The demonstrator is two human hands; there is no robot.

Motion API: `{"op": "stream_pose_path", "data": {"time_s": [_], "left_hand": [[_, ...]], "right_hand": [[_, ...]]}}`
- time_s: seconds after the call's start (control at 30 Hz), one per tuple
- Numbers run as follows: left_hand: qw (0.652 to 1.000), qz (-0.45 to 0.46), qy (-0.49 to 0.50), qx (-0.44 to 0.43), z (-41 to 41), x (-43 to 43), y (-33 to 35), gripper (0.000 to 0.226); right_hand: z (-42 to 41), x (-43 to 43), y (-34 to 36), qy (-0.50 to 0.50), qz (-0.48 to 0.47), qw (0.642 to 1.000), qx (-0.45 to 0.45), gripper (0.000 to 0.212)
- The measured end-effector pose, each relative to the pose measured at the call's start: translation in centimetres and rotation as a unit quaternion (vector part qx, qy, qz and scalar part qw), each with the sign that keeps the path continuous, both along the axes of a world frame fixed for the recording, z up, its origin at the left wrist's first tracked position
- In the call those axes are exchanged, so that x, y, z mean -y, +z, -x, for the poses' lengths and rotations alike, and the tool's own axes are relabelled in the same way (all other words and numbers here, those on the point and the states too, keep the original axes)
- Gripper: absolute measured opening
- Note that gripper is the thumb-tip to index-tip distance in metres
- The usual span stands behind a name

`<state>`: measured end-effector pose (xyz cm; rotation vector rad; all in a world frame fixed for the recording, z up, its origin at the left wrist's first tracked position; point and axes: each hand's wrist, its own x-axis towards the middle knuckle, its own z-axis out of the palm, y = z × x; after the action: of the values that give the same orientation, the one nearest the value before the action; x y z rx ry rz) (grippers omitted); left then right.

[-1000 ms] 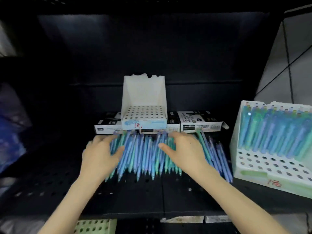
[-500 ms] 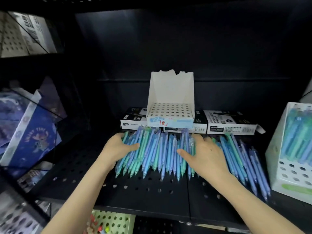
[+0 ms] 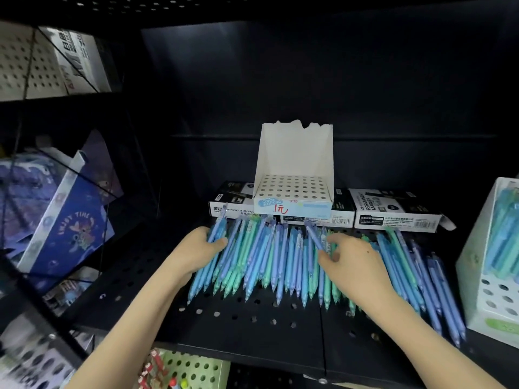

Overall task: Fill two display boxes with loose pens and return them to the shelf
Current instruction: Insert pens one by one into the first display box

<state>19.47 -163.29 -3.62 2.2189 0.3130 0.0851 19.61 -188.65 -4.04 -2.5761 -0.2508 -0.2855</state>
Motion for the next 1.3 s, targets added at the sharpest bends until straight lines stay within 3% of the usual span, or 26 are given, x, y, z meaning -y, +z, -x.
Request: {"op": "stream_pose_path", "data": {"time_s": [0.27, 0.37, 0.43, 0.53, 0.63, 0.73, 0.93, 1.0, 1.07, 1.23, 1.3], "left_hand": [[1.0, 0.014, -0.001, 0.007, 0.4, -1.5, -0.3, 0.022], [0.999, 0.043, 0.002, 0.032, 0.9, -1.3, -0.1, 0.017], [0.994, 0.087, 0.003, 0.06, 1.1, -1.2, 0.0, 0.015], [0.978, 0.192, 0.011, 0.079, 1.6, -0.8, 0.6, 0.019], [0.948, 0.307, -0.016, 0.086, 2.2, 0.2, 1.6, 0.023], [0.926, 0.362, -0.059, 0.095, 2.6, 2.1, 2.7, 0.023], [0.888, 0.427, -0.137, 0.105, 2.5, 6.9, 3.6, 0.021], [0.878, 0.441, -0.149, 0.111, 2.2, 8.4, 3.7, 0.016], [0.87, 0.454, -0.155, 0.111, 1.8, 9.9, 4.0, 0.01], [0.862, 0.453, -0.204, 0.097, 0.8, 13.8, 4.1, 0.009], [0.856, 0.46, -0.222, 0.08, 0.7, 15.5, 3.9, 0.009]], "right_hand": [[-0.1, 1.3, 0.6, 0.01, -0.155, 0.985, -0.072, 0.034], [-0.2, 1.8, 1.0, 0.019, -0.262, 0.957, -0.126, 0.018], [0.0, 2.1, 1.7, 0.041, -0.351, 0.912, -0.206, 0.009], [-0.1, 2.8, 2.2, 0.097, -0.49, 0.804, -0.324, 0.016], [-0.1, 3.0, 2.5, 0.18, -0.56, 0.701, -0.403, 0.04], [-0.1, 3.1, 2.4, 0.257, -0.566, 0.652, -0.435, 0.06], [0.2, 2.6, 3.1, 0.261, -0.606, 0.655, -0.367, 0.03], [0.7, 2.5, 3.6, 0.221, -0.63, 0.68, -0.302, 0.012], [1.6, 2.9, 4.1, 0.183, -0.635, 0.715, -0.225, 0.017], [5.6, 6.8, 4.7, 0.1, -0.651, 0.739, -0.141, 0.007], [7.0, 8.9, 4.9, 0.033, -0.638, 0.762, -0.105, 0.012]]}}
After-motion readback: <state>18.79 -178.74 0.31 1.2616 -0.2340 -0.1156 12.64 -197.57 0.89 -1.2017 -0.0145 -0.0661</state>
